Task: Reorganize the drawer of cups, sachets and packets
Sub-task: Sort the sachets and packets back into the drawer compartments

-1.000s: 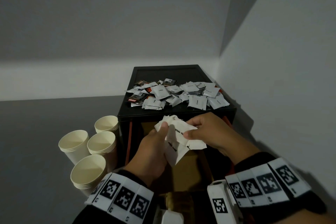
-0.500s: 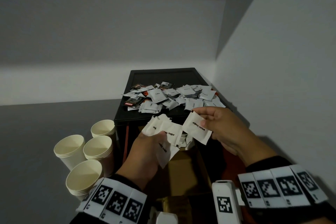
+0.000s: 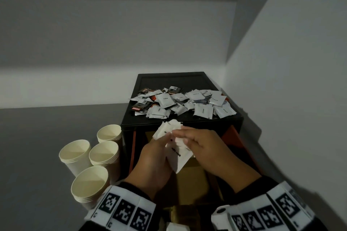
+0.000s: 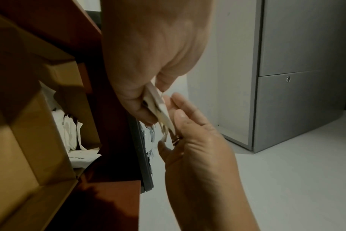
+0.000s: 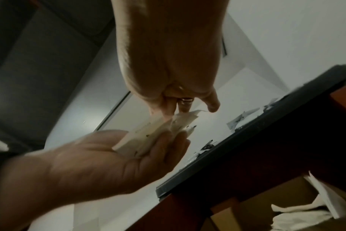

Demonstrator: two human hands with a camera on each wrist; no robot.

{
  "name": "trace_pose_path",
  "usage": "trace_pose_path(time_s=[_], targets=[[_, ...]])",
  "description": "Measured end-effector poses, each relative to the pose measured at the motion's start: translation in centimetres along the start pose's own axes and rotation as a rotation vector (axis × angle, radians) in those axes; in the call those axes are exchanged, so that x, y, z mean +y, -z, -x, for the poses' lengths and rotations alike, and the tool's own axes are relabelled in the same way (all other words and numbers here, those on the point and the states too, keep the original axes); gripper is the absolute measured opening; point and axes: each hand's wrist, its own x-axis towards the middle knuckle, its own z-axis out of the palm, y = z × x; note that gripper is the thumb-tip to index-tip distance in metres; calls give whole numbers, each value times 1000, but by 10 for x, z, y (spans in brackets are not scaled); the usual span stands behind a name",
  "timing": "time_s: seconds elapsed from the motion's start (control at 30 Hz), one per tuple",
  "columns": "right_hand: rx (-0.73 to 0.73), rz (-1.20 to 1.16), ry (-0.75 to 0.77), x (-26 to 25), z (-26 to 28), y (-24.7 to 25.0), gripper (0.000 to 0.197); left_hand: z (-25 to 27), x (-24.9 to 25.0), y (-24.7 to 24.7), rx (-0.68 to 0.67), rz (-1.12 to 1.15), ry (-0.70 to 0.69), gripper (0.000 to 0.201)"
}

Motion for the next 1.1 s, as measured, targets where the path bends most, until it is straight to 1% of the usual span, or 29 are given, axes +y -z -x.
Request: trace_pose_path(time_s=[0.07, 0.17, 0.23, 0.3, 0.33, 0.4, 0.47, 0.57, 0.6, 0.67, 0.7, 0.73, 0.77, 0.8, 0.87, 0.93, 0.97, 1.03, 1.1], targets=[[48, -22, -6, 0, -2, 0, 47, 0, -1, 0, -20, -22, 5, 32], [249, -33, -33, 3, -7, 2, 48, 3, -1, -2, -90, -76, -36, 34], [323, -96, -124, 7, -9, 6, 49, 2, -1, -1, -110, -95, -73, 32], [289, -230, -304, 10, -10, 9, 48, 2, 1, -3, -93, -115, -93, 30], [260, -350, -383, 10, -10, 9, 43, 2, 1, -3, -94, -120, -94, 29], [237, -523, -465, 10, -9, 7, 37, 0, -1, -6, -74, -122, -81, 25], [253, -540, -476, 12, -9, 7, 33, -2, -3, -5, -11, -107, -80, 18], [322, -572, -465, 14, -9, 11, 28, 0, -3, -9, 11, -71, -62, 18], [357, -612, -460, 14, -8, 14, 26, 1, -2, -10, 29, -87, -61, 21], [404, -740, -444, 13, -6, 20, 22, 0, 3, -6, 63, -89, -62, 40], [401, -799, -432, 12, -5, 23, 22, -1, 4, -4, 78, -92, -57, 51], [377, -847, -417, 10, -3, 27, 23, -3, 5, -2, 98, -112, -47, 59], [336, -878, -399, 9, -1, 29, 26, -5, 4, 0, 131, -141, -50, 62], [280, -887, -378, 7, 1, 31, 28, -6, 4, 1, 157, -159, -50, 61], [158, -805, -329, 5, 6, 34, 30, -7, 4, 3, 173, -171, -43, 47], [34, -571, -249, 3, 9, 37, 33, -7, 5, -2, 133, -125, -28, 26], [-26, -415, -201, 0, 10, 38, 34, -6, 5, -3, 122, -108, -14, 21], [-129, -94, -111, -9, 9, 38, 32, -5, 4, -1, 119, -127, 12, 25], [-193, 144, 8, -18, 7, 33, 25, -4, 4, 1, 87, -151, 51, 29]])
